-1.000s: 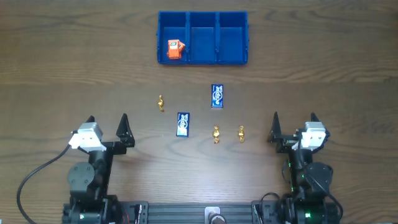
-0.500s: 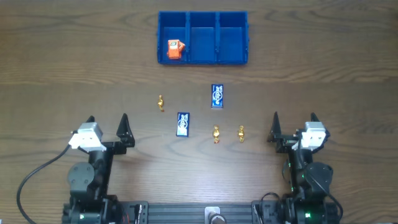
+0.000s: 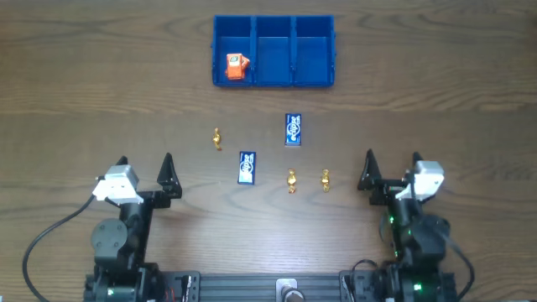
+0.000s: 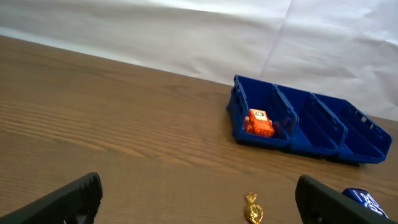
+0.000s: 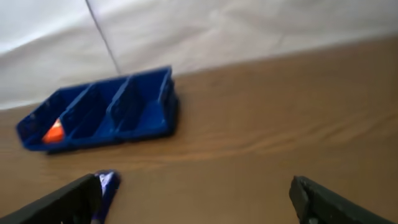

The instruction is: Sort Candies Into Trays

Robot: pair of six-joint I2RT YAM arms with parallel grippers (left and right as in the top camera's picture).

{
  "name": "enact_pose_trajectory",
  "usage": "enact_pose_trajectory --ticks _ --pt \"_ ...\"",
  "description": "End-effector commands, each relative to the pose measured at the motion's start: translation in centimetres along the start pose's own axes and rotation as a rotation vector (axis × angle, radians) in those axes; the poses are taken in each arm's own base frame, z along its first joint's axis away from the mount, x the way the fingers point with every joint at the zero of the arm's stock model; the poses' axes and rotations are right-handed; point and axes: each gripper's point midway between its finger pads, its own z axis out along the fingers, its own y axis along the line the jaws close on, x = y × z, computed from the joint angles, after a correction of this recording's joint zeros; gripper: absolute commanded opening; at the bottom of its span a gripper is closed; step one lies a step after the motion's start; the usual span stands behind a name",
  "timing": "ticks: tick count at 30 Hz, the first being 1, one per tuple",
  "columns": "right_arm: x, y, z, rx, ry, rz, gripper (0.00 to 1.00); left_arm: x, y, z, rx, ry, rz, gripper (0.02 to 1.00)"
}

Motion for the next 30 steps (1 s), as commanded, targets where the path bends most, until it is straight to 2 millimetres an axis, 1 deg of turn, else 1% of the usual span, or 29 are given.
enact_pose_trajectory --ticks 1,3,4,5,7,8,10,12,13,15,17,19,20,21,23,25,27,28,30 --pt "-5.2 3.9 0.3 -0.125 0.138 0.089 0.998 1.6 0.2 0.1 0.001 0.047 0.013 0.998" --pt "-6.9 5.3 1.3 -0.17 0.209 0.1 0.998 1.6 0.2 0.1 0.001 0.047 0.013 0.998" --pt "-7.8 6.4 2.1 -0.21 0.257 0.11 0.998 1.6 0.2 0.1 0.001 0.047 0.013 0.998" --pt "-8.3 7.0 2.8 -0.232 0.294 0.119 0.996 1.6 0.2 0.1 0.001 0.047 0.013 0.998" --pt "-9.1 8.6 4.8 -0.276 0.4 0.139 0.998 1.6 0.2 0.1 0.001 0.047 0.013 0.998" --pt "-9.1 9.3 5.8 -0.283 0.448 0.14 0.998 1.6 0.2 0.1 0.001 0.047 0.013 0.998" --pt "-8.7 11.6 7.7 -0.316 0.542 0.125 0.998 1.6 0.2 0.1 0.001 0.047 0.013 0.996" --pt "-7.6 14.2 9.4 -0.335 0.63 0.091 0.998 1.6 0.2 0.1 0.001 0.047 0.013 0.998" --pt "-6.4 16.1 10.4 -0.331 0.69 0.065 0.998 1.6 0.2 0.1 0.001 0.047 0.013 0.998" --pt "-4.5 18.8 11.6 -0.335 0.762 0.025 0.998 1.6 0.2 0.1 0.001 0.047 0.013 0.998" --pt "-2.0 21.5 12.6 -0.338 0.846 -0.015 0.998 1.6 0.2 0.1 0.001 0.047 0.013 0.998" --pt "0.5 23.2 13.0 -0.322 0.922 -0.037 0.998 1.6 0.2 0.1 0.001 0.047 0.013 0.996" --pt "2.1 23.9 13.1 -0.291 0.964 -0.047 0.998 1.6 0.2 0.1 0.001 0.047 0.013 0.998" --pt "4.1 24.5 13.0 -0.245 1.009 -0.061 0.998 1.6 0.2 0.1 0.001 0.047 0.013 0.998" --pt "6.9 25.0 12.4 -0.174 1.064 -0.075 0.998 1.6 0.2 0.1 0.001 0.047 0.013 0.998" --pt "9.9 24.7 10.9 -0.057 1.131 -0.09 0.998 1.6 0.2 0.1 0.001 0.047 0.013 0.998" --pt "11.7 24.8 9.8 -0.01 1.172 -0.104 0.998 1.6 0.2 0.1 0.001 0.047 0.013 0.996" --pt "12.8 25.2 9.1 0.007 1.19 -0.114 0.996 1.6 0.2 0.1 0.001 0.047 0.013 0.998" --pt "14.2 25.9 8.3 0.018 1.211 -0.13 0.998 1.6 0.2 0.1 0.001 0.047 0.013 0.998"
